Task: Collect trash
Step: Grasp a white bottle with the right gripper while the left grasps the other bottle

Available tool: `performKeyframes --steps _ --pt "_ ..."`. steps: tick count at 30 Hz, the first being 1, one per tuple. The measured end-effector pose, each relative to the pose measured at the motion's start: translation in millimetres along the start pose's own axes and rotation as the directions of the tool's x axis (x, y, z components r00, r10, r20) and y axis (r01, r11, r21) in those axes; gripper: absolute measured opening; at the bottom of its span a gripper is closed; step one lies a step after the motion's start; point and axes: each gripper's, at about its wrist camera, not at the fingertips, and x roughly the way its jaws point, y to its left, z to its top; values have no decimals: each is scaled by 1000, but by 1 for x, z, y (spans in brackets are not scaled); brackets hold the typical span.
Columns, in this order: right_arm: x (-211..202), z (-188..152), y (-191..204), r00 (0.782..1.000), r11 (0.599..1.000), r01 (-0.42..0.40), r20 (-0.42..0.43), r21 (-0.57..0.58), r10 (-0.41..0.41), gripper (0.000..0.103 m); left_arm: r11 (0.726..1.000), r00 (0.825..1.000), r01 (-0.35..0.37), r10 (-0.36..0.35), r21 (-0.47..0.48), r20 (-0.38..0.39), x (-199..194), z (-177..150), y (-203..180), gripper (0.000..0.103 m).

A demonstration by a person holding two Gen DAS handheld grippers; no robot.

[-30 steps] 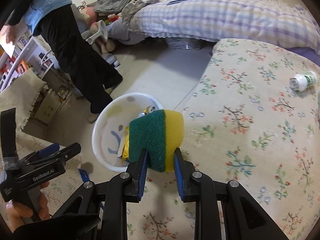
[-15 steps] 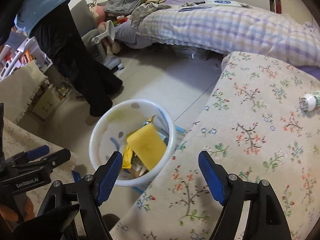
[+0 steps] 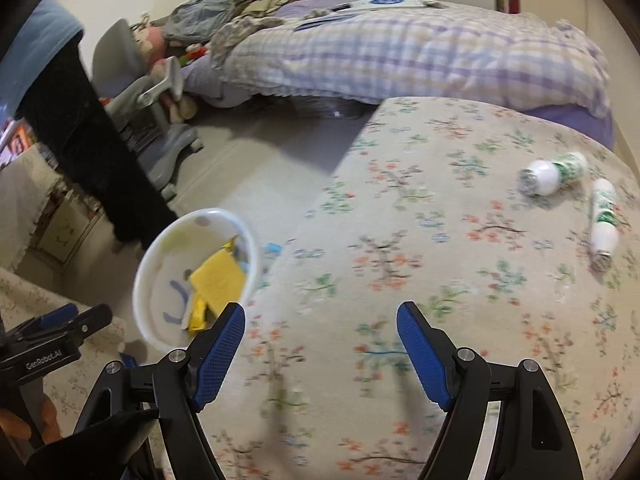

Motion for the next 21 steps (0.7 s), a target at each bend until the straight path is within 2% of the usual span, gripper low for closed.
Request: performKeyframes --steps 8,12,16,21 --pt "-13 10 -81 989 979 144 23 147 -149 80 1000 1000 22 -22 15 -8 3 2 -30 90" --pt "-22 17 -124 972 957 227 27 179 -235 80 999 999 48 -47 20 -15 5 9 -48 90" --pt "-28 26 -160 955 939 278 43 203 -293 80 998 999 45 -45 34 5 6 22 -65 90" --pt "-25 34 -200 942 915 306 54 264 -331 80 993 999 23 -27 118 39 15 34 -92 90"
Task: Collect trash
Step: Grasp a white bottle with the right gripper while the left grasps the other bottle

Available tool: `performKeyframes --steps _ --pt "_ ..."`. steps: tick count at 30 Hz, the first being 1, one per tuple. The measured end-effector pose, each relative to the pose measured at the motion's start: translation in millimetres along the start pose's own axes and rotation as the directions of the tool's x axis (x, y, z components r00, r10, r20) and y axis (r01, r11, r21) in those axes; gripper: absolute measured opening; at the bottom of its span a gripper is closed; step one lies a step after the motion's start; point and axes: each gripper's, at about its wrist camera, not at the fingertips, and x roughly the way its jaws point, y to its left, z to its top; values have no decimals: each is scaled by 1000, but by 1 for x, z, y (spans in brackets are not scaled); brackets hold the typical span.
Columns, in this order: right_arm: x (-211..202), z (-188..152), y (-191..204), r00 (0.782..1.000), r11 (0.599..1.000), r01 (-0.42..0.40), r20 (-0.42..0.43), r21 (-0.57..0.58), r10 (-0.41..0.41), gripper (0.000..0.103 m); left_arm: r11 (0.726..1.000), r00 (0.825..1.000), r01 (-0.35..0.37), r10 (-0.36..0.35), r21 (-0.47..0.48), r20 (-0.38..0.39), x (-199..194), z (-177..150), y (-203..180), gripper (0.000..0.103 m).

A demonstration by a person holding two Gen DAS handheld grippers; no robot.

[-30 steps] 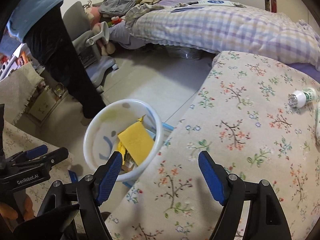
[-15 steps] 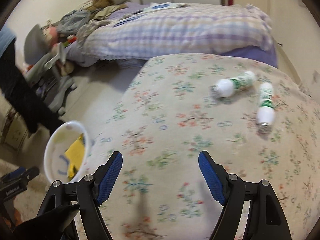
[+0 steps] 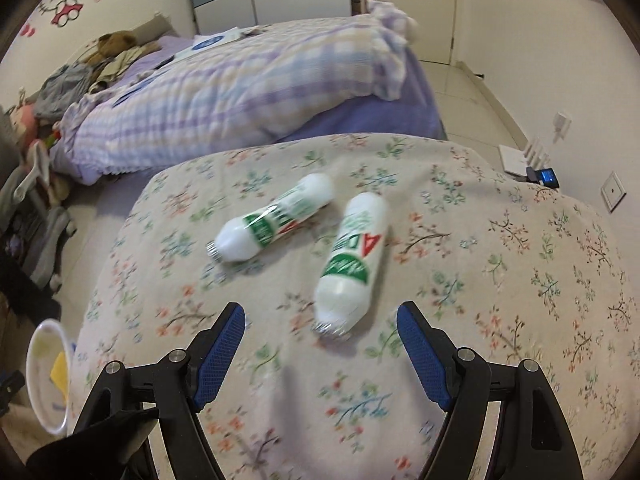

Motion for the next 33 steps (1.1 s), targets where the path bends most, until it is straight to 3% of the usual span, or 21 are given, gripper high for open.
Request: performKeyframes --steps 4,9,12,14,27,33 --pt "18 12 -15 1000 999 -12 -7 47 13 79 997 1000 1 -1 75 5 11 14 -27 90" --pt "40 22 -24 998 996 -55 -17 65 56 69 990 999 24 -27 138 22 19 33 -68 90" --pt "50 23 -27 997 996 -74 -30 56 76 57 986 998 50 -55 162 26 21 44 -95 90" --pt "55 22 -30 993 993 -104 -48 51 106 41 980 997 73 -77 183 17 24 49 -113 90" --pt "21 29 -91 993 993 -115 10 41 115 40 907 981 178 -194 381 1 32 68 -246 89" --pt "20 23 -126 996 994 -89 -2 56 89 40 864 977 198 -211 463 -25 41 69 -296 81"
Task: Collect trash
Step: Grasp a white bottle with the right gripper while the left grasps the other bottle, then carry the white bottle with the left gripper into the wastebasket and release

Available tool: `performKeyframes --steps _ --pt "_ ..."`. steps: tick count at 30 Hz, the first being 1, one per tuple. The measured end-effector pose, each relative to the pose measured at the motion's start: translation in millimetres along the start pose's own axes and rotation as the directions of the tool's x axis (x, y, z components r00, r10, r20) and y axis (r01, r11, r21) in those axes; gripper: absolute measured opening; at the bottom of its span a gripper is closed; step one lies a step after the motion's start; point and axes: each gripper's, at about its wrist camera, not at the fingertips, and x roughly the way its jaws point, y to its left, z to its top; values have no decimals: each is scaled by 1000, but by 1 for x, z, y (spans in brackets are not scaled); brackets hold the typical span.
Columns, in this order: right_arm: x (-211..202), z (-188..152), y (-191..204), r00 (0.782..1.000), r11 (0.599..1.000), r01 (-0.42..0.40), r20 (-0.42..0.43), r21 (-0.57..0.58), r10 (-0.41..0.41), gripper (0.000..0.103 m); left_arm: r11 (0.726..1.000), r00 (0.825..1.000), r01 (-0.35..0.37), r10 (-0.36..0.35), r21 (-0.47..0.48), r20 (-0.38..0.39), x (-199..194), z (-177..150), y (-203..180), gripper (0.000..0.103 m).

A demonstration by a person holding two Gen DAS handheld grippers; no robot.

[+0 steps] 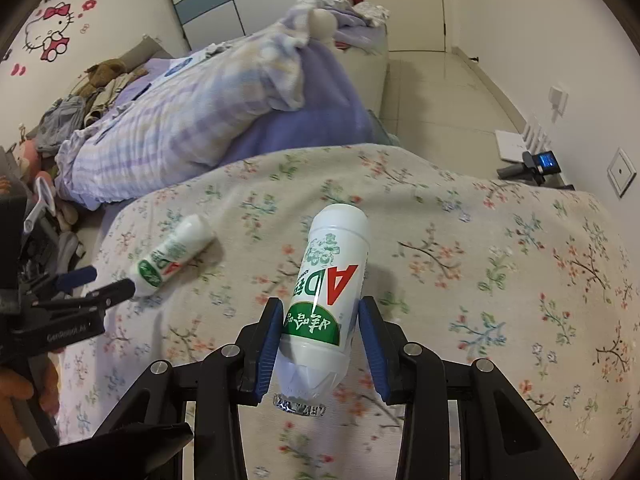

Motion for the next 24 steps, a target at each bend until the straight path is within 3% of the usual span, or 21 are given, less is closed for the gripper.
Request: performKeyframes --steps 7,11,24 --pt "4 -5 -31 1000 999 18 -24 46 -17 40 998 999 37 -37 48 -10 16 18 -23 77" --pt "1 -8 -36 999 998 22 -33 53 -20 40 997 999 24 -21 69 -43 25 15 -30 45" --pt "-33 -24 -34 995 994 61 -82 92 -53 40 1000 1000 17 -17 -6 -8 -28 -34 -9 43"
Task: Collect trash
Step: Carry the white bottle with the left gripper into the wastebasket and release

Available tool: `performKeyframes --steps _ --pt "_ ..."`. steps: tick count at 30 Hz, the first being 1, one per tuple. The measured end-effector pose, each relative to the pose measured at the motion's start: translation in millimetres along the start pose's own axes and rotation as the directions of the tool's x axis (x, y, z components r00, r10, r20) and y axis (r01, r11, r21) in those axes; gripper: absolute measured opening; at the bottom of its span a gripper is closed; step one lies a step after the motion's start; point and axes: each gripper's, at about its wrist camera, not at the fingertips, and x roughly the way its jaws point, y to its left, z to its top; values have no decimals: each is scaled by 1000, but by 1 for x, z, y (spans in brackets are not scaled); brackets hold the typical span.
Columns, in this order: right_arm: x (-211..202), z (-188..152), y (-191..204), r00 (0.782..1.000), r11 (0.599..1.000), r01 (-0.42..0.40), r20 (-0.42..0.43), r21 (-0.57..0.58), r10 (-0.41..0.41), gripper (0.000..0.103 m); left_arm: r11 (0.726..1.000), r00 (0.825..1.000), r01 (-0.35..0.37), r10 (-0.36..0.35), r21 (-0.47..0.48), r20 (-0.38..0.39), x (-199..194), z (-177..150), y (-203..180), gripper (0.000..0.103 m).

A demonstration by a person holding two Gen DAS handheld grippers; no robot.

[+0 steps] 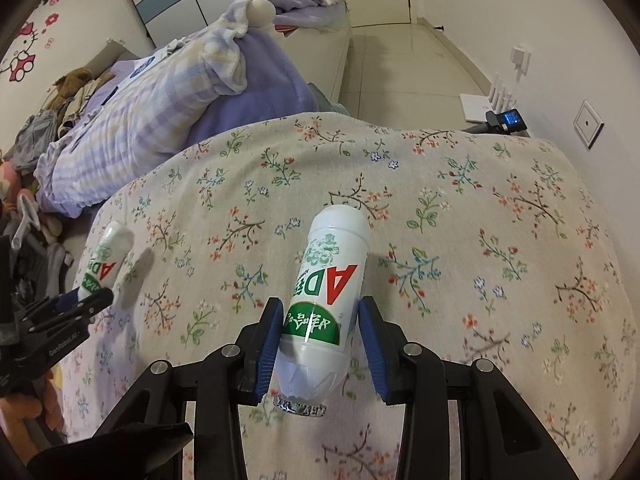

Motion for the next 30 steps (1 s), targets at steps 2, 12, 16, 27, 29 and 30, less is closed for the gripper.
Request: performKeyframes --steps 2,12,16,27,29,30 --pt "-9 -5 4 1000 1000 5 3 -6 -5 40 1000 1000 5 -5 -10 9 -9 -9 4 43" --pt "-56 -45 31 1000 999 10 8 -44 -10 40 998 999 40 -38 -53 34 -57 -61 21 43" --pt "-72 -60 42 1000 998 0 12 -66 1 40 995 998 57 -55 -77 31 -72 -83 29 43" --pt "-100 -103 90 998 981 -32 40 -191 40 40 985 997 81 -80 -152 15 -94 -133 64 43" --pt "-100 -108 98 998 977 -37 39 -209 46 40 983 997 77 -75 -165 17 -96 -141 73 43" --pt "-99 -112 103 998 974 -38 40 -222 48 40 983 997 75 -73 -170 17 -97 -144 76 43"
